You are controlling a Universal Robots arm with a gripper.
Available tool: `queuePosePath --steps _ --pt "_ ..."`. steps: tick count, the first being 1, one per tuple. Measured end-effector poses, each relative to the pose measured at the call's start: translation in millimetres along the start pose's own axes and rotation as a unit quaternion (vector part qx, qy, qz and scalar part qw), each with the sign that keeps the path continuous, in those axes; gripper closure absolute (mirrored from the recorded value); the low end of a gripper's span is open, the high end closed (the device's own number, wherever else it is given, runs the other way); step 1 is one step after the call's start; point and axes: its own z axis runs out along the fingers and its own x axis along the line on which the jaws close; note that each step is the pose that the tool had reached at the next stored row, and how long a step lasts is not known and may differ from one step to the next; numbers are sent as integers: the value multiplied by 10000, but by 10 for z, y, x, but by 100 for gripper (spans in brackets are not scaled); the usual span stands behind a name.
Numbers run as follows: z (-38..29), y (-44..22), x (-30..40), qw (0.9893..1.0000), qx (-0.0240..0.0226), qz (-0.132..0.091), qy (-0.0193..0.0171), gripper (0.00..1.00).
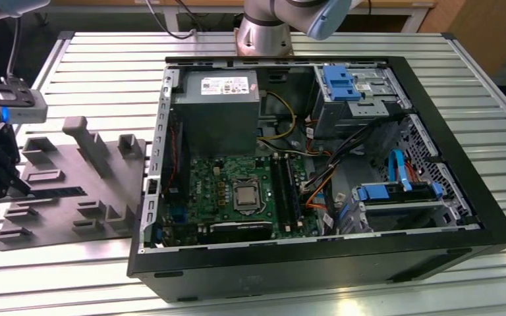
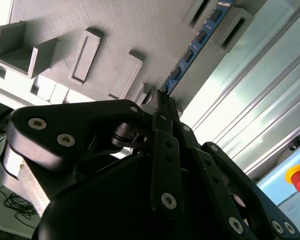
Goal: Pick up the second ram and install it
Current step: 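Pick up the second ram and move it above second insertion slot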
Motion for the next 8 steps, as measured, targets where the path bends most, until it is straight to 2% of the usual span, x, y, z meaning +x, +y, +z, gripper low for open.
queuePosePath --steps 8 --pt "-15 1 0 10000 2 0 -3 88"
